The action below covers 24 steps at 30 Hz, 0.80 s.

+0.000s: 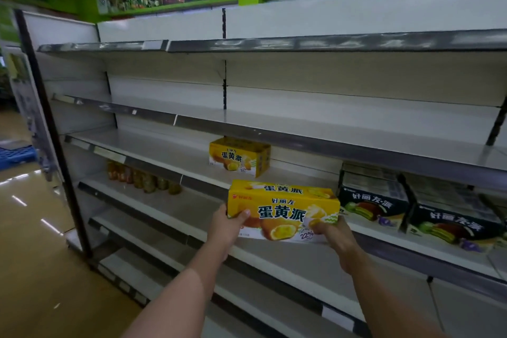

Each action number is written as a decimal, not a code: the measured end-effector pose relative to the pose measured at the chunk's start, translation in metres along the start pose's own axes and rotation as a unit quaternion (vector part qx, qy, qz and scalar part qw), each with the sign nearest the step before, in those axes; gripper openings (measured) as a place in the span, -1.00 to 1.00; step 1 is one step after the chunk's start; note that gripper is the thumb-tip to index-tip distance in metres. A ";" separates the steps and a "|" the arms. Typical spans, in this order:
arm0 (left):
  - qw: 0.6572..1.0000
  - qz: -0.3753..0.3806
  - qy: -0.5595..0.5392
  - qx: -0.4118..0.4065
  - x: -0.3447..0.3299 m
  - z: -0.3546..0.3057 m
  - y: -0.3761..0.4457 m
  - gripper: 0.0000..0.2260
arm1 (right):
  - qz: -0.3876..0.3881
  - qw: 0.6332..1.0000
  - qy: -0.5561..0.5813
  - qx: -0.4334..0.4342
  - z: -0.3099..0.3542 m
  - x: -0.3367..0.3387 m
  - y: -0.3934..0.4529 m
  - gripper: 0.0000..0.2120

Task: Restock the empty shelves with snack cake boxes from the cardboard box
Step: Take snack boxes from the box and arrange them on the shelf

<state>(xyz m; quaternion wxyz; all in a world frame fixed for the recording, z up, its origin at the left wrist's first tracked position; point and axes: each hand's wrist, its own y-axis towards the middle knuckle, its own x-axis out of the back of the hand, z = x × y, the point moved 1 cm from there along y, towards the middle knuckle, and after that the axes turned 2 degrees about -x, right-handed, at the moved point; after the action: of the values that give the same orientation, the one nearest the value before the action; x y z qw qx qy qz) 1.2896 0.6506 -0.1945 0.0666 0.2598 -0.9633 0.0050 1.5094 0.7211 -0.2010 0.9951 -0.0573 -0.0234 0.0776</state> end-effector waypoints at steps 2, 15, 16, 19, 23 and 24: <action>1.000 -0.002 -0.010 0.000 -0.003 -0.001 0.023 -0.63 | -0.015 1.000 -0.016 0.018 0.003 -0.009 0.021 -0.68; 0.996 0.074 -0.036 -0.040 -0.021 -0.005 0.154 -0.83 | -0.171 0.973 -0.153 -0.003 0.016 -0.024 0.110 -0.60; 0.995 0.085 -0.022 -0.044 -0.021 -0.006 0.167 -0.81 | -0.181 0.969 -0.166 -0.002 0.016 -0.027 0.117 -0.60; 0.992 0.123 0.020 -0.035 -0.025 -0.003 0.195 -0.80 | -0.224 0.955 -0.195 -0.014 0.017 -0.033 0.134 -0.60; 0.983 0.160 0.089 -0.028 -0.033 0.018 0.225 -0.79 | -0.250 0.945 -0.204 -0.044 0.008 -0.041 0.146 -0.72; 0.982 0.167 0.085 -0.022 -0.036 0.022 0.229 -0.80 | -0.253 0.944 -0.206 -0.048 0.006 -0.041 0.147 -0.73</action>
<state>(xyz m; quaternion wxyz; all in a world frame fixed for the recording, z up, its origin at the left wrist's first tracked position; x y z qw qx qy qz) 1.2024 0.8656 -0.2152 0.1522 0.0923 -0.9839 0.0171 1.4457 0.8598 -0.2143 0.9515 -0.0803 -0.2450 -0.1679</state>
